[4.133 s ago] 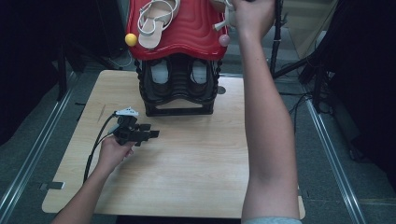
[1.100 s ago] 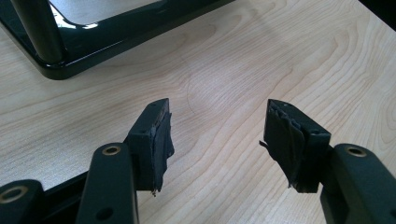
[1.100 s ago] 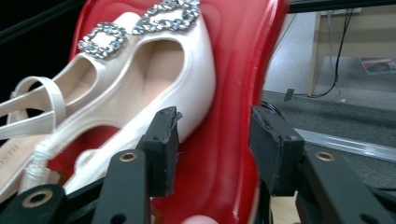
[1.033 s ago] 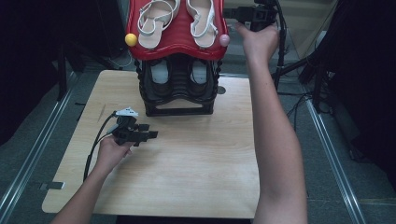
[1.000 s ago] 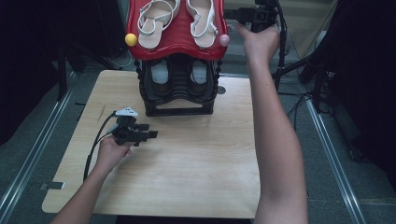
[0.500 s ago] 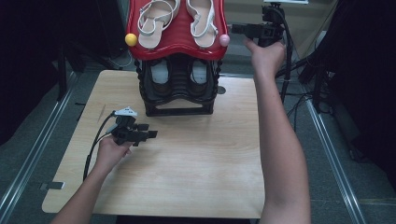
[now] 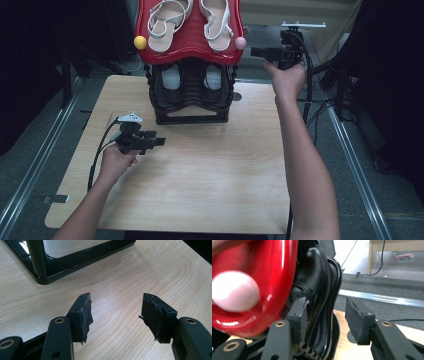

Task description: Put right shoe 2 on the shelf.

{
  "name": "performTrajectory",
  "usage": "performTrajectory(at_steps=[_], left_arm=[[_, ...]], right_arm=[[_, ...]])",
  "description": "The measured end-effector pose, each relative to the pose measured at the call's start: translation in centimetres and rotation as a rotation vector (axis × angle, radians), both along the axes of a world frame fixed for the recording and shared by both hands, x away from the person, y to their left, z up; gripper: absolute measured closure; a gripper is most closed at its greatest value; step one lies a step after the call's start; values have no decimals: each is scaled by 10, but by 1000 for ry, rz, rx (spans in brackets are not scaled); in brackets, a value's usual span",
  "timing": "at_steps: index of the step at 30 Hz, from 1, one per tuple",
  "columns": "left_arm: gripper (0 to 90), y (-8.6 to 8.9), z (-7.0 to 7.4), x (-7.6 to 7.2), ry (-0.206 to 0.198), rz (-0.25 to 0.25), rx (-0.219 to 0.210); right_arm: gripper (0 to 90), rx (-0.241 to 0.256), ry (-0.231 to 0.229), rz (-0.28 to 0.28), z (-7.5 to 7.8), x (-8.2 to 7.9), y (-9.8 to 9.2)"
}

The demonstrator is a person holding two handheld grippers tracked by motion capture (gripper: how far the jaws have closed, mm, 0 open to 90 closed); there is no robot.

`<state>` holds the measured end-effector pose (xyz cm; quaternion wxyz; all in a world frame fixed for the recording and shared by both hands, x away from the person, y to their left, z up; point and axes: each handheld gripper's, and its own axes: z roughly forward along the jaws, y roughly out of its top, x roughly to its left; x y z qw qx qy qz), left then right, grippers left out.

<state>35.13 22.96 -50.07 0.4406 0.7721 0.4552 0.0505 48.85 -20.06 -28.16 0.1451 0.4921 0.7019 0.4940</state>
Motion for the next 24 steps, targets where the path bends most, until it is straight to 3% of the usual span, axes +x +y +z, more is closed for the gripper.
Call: performTrajectory(at_steps=[19,24], left_arm=[[415,4,-1,1,1,9,4],[415,4,-1,1,2,5,8]], right_arm=[[533,-19,17,36,-38,-24,-7],[533,-10,39,53,-49,-30,-9]])
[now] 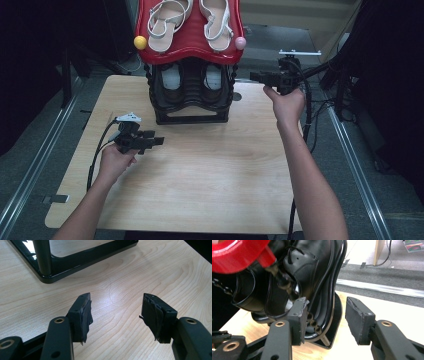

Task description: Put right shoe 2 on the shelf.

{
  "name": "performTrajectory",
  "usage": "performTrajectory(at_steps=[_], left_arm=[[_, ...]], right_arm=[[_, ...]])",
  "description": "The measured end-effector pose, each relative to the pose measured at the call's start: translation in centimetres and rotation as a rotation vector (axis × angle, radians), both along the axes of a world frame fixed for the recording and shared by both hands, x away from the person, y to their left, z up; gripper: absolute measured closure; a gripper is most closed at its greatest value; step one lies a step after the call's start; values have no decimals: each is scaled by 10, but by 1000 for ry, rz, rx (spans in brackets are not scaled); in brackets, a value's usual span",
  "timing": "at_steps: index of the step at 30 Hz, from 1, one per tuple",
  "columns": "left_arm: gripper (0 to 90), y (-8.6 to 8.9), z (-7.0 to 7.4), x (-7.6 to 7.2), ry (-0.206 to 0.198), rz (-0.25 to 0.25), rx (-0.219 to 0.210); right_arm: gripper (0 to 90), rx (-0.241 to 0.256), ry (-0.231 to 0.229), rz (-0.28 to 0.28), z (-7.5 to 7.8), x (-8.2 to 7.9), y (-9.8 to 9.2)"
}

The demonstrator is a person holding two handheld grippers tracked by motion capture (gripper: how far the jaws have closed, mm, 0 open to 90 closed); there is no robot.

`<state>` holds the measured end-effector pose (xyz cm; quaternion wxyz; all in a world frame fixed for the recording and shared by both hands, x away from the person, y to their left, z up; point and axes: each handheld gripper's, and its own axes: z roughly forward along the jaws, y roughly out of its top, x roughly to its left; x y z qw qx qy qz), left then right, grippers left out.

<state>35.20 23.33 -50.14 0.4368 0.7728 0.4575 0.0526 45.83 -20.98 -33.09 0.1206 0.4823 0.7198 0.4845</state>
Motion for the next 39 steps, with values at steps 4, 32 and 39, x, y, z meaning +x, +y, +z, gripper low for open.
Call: performTrajectory(at_steps=[4,32,39], left_arm=[[415,0,0,0,-1,1,3],[412,-1,-2,0,5,4,11],[405,-1,-3,1,11,2,12]], right_arm=[[533,11,15,10,-9,-5,-2],[535,57,113,27,-111,-35,-27],[540,124,148,23,-135,-43,-34]])
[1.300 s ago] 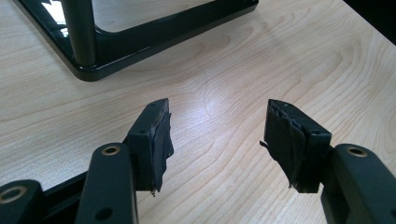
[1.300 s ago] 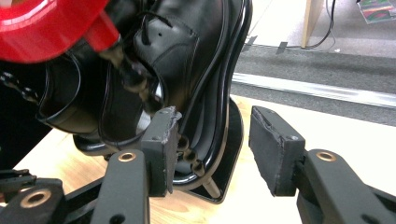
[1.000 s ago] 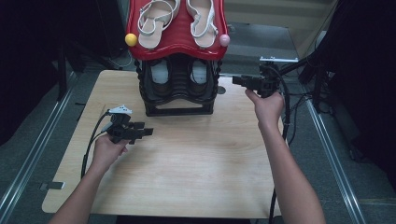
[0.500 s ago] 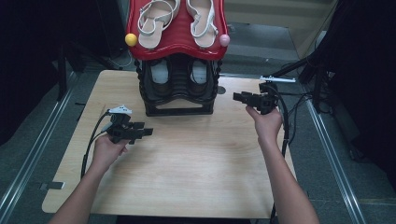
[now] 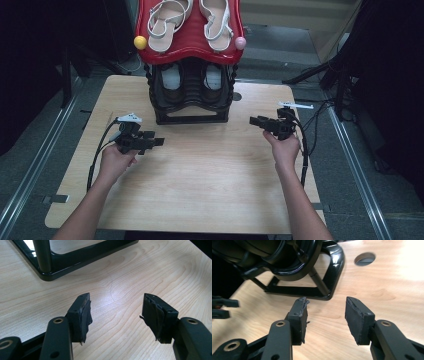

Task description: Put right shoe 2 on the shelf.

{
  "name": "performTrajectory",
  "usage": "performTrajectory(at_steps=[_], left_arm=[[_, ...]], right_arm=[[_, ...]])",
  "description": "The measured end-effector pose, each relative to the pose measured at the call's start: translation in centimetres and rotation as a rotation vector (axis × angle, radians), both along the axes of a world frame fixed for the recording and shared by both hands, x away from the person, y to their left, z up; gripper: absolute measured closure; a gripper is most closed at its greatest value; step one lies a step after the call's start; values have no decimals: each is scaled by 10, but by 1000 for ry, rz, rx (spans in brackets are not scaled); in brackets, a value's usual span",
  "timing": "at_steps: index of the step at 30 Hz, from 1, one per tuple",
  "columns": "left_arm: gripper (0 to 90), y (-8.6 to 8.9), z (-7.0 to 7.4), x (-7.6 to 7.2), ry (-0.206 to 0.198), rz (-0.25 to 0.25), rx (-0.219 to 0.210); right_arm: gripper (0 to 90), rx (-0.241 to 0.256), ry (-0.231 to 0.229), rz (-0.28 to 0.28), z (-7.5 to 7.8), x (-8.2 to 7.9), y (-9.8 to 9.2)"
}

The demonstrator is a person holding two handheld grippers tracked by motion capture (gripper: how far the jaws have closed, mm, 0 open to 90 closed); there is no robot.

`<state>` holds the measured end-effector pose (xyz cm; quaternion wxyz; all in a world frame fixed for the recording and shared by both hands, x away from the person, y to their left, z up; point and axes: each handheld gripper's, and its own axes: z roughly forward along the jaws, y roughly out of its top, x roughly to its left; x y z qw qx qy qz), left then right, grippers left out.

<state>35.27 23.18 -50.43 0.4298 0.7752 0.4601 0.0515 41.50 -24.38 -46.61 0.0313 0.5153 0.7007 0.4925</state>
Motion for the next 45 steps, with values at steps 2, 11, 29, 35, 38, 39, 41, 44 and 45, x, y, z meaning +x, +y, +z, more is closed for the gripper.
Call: performTrajectory(at_steps=[2,11,29,35,38,39,41,44,45], left_arm=[[405,0,0,0,3,-2,0],[405,-1,-2,1,4,-3,6],[375,-3,-1,1,-6,-6,8],[361,-3,-2,2,3,-4,10],[351,-4,-3,2,7,2,22],[344,-5,-4,2,8,6,29],[324,-7,-5,2,1,5,57],[281,-10,-8,2,-5,-7,80],[269,-12,-9,2,-9,-5,83]], right_arm=[[541,15,1,1,-5,-2,-1],[541,5,5,-1,-26,-11,-5],[536,-31,-2,16,-39,-25,-4],[530,-24,6,10,-40,-27,-6],[529,-35,5,19,-41,-28,-5],[529,-36,0,21,-42,-28,-4],[527,-37,5,24,-42,-27,-4],[503,-48,-3,20,-43,-27,-3],[486,-51,-4,21,-44,-28,-3]])
